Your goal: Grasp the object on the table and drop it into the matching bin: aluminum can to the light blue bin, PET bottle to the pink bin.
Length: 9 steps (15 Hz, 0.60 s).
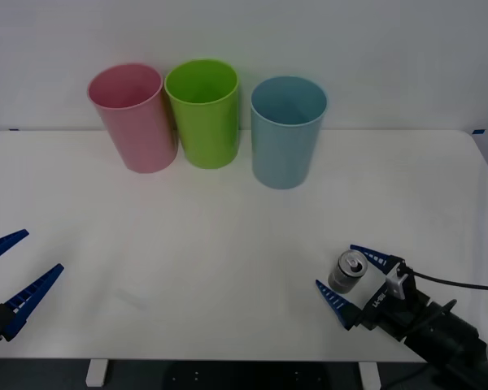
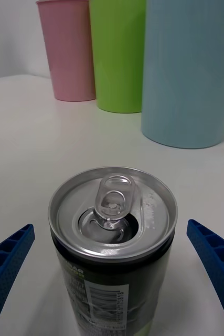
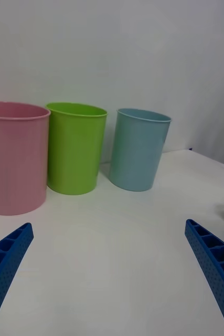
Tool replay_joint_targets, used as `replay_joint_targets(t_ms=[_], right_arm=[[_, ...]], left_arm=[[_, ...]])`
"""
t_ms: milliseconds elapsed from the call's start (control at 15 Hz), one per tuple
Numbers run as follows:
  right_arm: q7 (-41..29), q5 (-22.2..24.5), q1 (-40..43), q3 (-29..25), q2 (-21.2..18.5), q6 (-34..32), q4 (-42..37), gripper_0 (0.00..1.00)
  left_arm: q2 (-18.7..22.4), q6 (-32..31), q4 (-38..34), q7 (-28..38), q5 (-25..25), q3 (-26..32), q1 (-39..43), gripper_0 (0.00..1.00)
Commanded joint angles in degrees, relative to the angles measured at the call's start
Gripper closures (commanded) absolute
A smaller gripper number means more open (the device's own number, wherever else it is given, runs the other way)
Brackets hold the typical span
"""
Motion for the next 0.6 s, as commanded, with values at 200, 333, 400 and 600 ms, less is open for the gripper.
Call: replay_joint_targets(t_ms=[200, 333, 400, 600], right_arm=[[0.0, 0.0, 0.0, 0.0, 0.0, 0.9, 0.0, 0.79], [-0.1, -0.1, 0.0, 0.0, 0.0, 0.9, 0.0, 1.0], [-0.2, -0.2, 0.0, 0.0, 0.0, 0.9, 0.0, 1.0], [0.0, -0.2, -0.1, -0.2, 0.0, 1.0, 0.0, 1.0]], left_arm=[[0.0, 0.0, 0.0, 0.0, 0.0, 0.0, 0.0, 0.0], [0.0, 0.0, 0.0, 0.0, 0.0, 0.0, 0.0, 0.0], [0.0, 0.0, 0.0, 0.0, 0.0, 0.0, 0.0, 0.0], [0.0, 0.0, 0.0, 0.0, 0.0, 0.0, 0.0, 0.0]])
